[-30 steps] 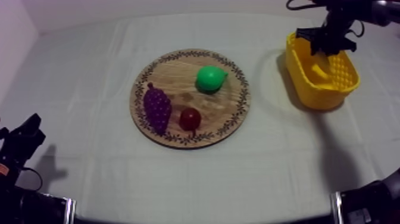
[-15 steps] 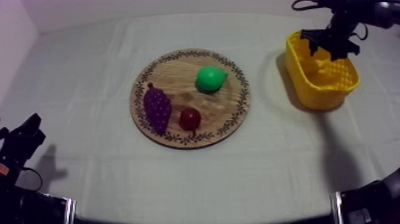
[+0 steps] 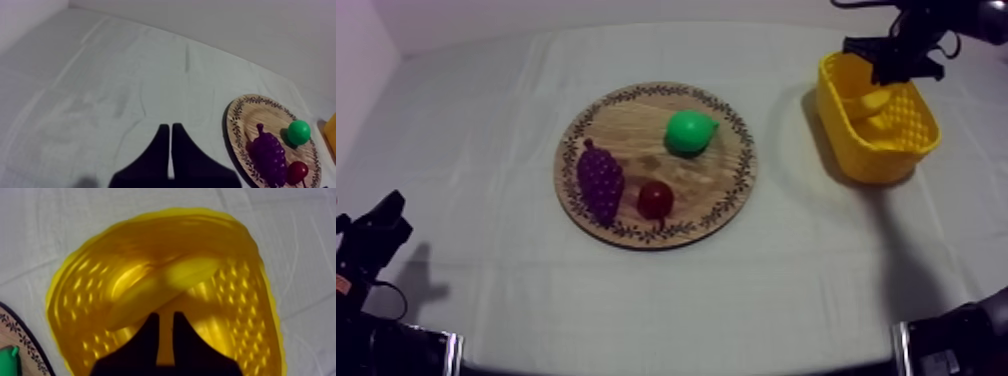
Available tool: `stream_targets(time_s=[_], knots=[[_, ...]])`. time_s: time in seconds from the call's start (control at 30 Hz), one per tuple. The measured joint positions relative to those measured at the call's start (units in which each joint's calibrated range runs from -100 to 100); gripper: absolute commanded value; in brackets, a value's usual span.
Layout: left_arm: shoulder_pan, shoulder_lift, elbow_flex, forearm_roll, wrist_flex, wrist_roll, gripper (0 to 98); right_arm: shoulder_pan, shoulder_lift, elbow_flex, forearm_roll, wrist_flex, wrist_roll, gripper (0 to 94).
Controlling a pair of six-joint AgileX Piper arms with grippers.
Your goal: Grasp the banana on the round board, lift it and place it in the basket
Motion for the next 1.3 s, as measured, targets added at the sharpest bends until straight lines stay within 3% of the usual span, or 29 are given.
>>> stream_targets(time_s=[0.1,0.4,0.7,0.93,1.13,1.3], knots=[[0.0,0.0,0.0,0.0,0.0,0.0,0.1,-0.16,-1.55,0.21,-0.01,-0.33,0.08,1.1],[0.0,0.0,0.0,0.0,0.0,0.0,0.1,1.07,-11.53,4.97,-3.66,-5.18,3.8,0.7],[0.0,0.0,0.0,0.0,0.0,0.0,0.1,1.45,-29.48,21.09,-0.08,-16.5,0.76,0.7],[0.0,0.0,0.0,0.0,0.0,0.0,0.1,3.52,-46.31,41.93,0.76,-30.83,0.26,0.7],[0.0,0.0,0.0,0.0,0.0,0.0,0.1,3.0,-60.6,59.82,-3.43,-40.07,4.79,0.7],[0.0,0.0,0.0,0.0,0.0,0.0,0.1,1.69,-70.45,71.66,-7.75,-39.3,9.68,0.7]])
